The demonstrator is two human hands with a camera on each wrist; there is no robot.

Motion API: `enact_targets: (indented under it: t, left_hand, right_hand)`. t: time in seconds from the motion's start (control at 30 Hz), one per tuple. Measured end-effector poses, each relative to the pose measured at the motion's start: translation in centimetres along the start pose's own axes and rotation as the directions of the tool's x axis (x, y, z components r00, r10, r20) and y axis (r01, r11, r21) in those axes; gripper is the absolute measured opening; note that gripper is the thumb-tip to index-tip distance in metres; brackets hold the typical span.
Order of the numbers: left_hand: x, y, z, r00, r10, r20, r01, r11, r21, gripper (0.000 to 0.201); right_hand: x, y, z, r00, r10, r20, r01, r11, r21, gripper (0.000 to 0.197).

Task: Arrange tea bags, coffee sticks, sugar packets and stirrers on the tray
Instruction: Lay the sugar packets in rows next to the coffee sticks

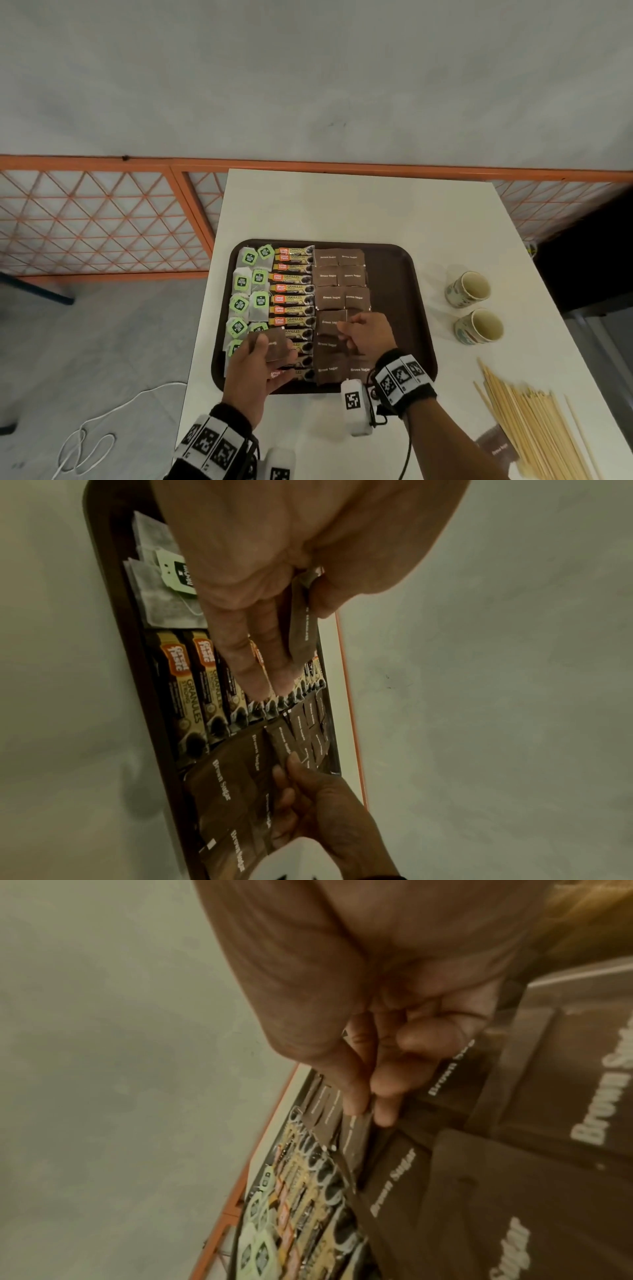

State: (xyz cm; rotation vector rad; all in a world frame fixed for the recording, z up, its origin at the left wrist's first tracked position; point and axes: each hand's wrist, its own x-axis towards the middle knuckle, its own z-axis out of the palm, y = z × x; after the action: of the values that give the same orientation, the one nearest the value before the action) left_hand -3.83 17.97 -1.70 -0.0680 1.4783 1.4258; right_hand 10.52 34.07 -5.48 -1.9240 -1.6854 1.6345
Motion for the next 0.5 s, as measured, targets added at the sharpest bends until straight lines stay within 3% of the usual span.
enact_targets:
  t: [0.2, 0.33, 0.43, 0.5]
  left_hand:
    - [0.0, 0.7, 0.5, 0.999, -0.046, 0.002, 0.046, 0.997, -0.067, 0.028]
    - [-0.4, 1.1, 1.1, 0.998, -0.054, 0.028, 0.056, 0.995, -0.077, 0.027]
    - [-0.8, 1.3, 1.9, 0.999, -0.043, 0.018, 0.045, 0.996, -0.083, 0.024]
    - [-1.2, 1.2, 2.8, 0.999, -0.033, 0.025, 0.034, 0.997, -0.064, 0.023]
  right_hand:
    - [1.2, 0.5, 0.7, 0.991, -0.033, -0.129, 0.003, 0.975, -0.223, 0.022]
    - [1.1, 0.6, 0.4, 0.988, -0.084, -0.127, 0.048, 0.965, -0.259, 0.031]
    - [-1.1, -0.4, -0.8, 0.964, -0.251, -0.087, 0.217, 0.934, -0.284, 0.032]
    - [-3.9, -1.6, -1.6, 0.929, -0.367, 0.048, 0.369, 0.909, -0.194, 0.038]
